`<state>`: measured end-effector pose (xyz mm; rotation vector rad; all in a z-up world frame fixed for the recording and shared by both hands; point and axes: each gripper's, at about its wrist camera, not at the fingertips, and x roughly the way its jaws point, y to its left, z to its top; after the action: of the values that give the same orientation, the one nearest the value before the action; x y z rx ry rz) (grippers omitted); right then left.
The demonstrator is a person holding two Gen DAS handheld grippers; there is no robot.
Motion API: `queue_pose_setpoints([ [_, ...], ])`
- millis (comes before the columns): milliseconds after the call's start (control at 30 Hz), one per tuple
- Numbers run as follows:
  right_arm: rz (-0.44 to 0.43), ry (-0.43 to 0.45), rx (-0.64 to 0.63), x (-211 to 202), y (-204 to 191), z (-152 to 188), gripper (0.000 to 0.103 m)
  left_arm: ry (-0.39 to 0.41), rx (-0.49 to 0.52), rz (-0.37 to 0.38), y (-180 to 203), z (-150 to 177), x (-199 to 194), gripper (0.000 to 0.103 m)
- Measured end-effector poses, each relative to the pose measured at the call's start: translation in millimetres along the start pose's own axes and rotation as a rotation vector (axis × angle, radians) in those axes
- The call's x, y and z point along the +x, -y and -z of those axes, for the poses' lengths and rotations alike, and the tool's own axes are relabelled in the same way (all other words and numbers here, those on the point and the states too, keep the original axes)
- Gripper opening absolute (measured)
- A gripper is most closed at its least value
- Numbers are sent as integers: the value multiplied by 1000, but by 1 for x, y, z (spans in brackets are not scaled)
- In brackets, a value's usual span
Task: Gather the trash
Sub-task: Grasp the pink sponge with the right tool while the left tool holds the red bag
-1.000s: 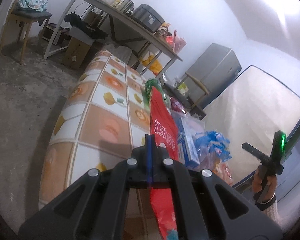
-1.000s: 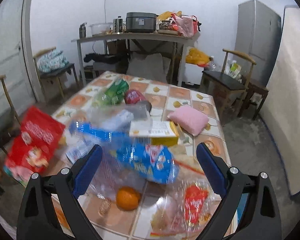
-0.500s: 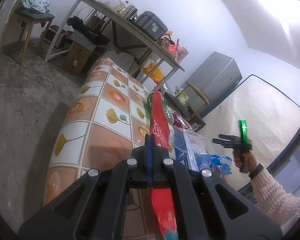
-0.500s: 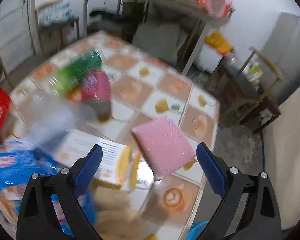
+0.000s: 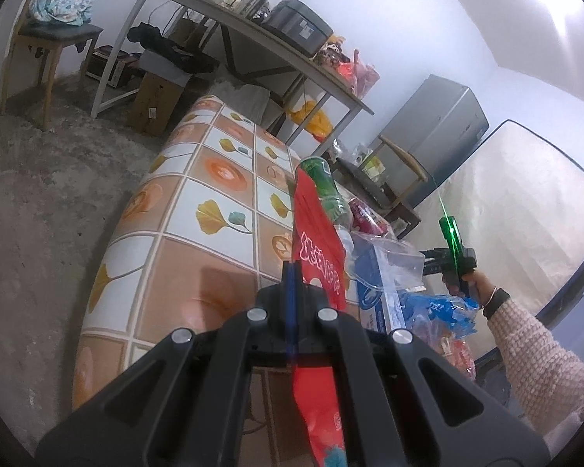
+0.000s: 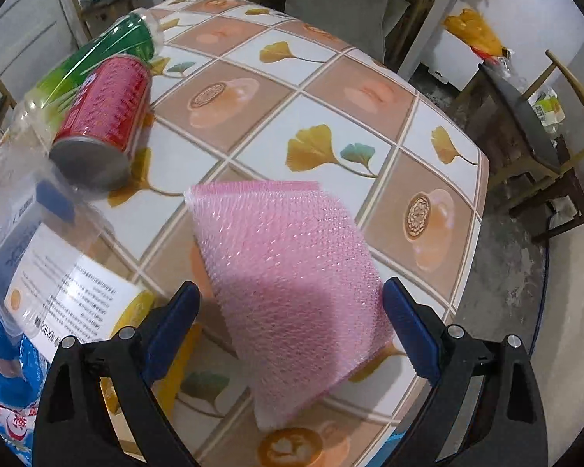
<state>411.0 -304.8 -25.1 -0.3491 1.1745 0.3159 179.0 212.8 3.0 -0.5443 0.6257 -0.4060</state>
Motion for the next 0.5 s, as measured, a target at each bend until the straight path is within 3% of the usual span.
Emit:
queue_pose_setpoints([
  [200,-57,37,122,5,19,0,89,-4,8,-17,6,1,2,0],
  [233,-67,59,146,3,22,1,84,-2,10,-22,7,0,1,0],
  [300,-84,88,191,0,28,5,58,7,15,-29,10,-1,-2,0],
  [367,-101,116,259,-3,38,9,47,15,21,-30,14,-3,-6,0],
  [500,-77,158,324,-12,44,23,39,37,53,-23,29,-8,-17,0],
])
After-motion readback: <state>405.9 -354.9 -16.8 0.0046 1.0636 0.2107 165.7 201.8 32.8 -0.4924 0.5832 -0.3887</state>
